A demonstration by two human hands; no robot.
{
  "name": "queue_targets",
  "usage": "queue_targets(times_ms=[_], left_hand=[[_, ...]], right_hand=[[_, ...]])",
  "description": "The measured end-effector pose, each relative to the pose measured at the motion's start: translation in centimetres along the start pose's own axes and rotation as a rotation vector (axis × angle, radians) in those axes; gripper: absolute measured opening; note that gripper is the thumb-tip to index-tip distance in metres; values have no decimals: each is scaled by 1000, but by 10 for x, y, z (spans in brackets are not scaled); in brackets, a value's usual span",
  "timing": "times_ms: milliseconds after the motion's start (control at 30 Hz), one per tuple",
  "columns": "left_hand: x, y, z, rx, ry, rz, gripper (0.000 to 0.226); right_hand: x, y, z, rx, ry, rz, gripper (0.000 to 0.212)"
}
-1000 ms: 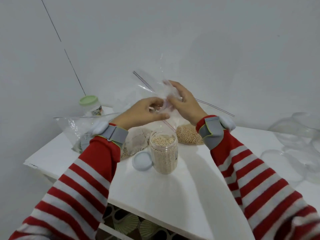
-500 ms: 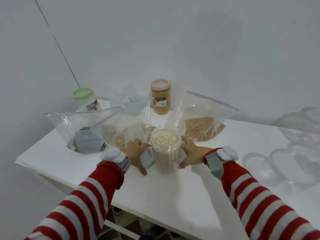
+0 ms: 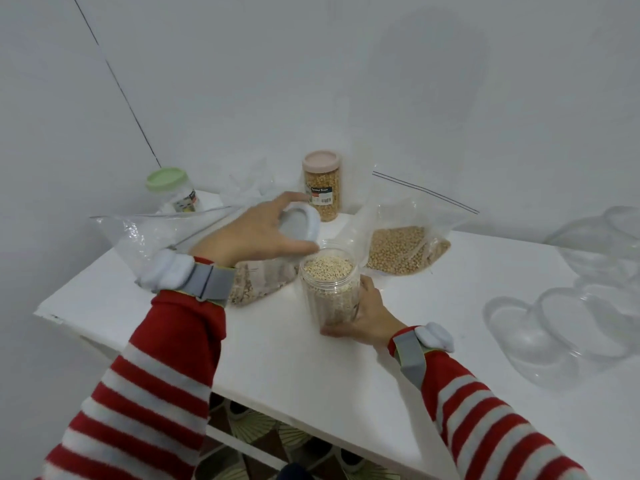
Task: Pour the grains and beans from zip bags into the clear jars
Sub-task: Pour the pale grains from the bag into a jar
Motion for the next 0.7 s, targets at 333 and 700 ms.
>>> queue_targets(times_ms=[333,700], left_hand=[[60,60,-17,-61,-53,-582,63],[50,84,0,141,-67,317,52]], right_hand=[[11,0,7,86,110,89,113],[20,-10,11,70,229,154,103]])
Point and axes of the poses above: each hand's wrist, its own z-axis away from the middle knuckle, its own x-axis out of the palm, y = z × x, the point moved 4 cm from there along -z, towards the middle knuckle, and after that the axes turned 2 degrees about z, right-handed, at the moved point
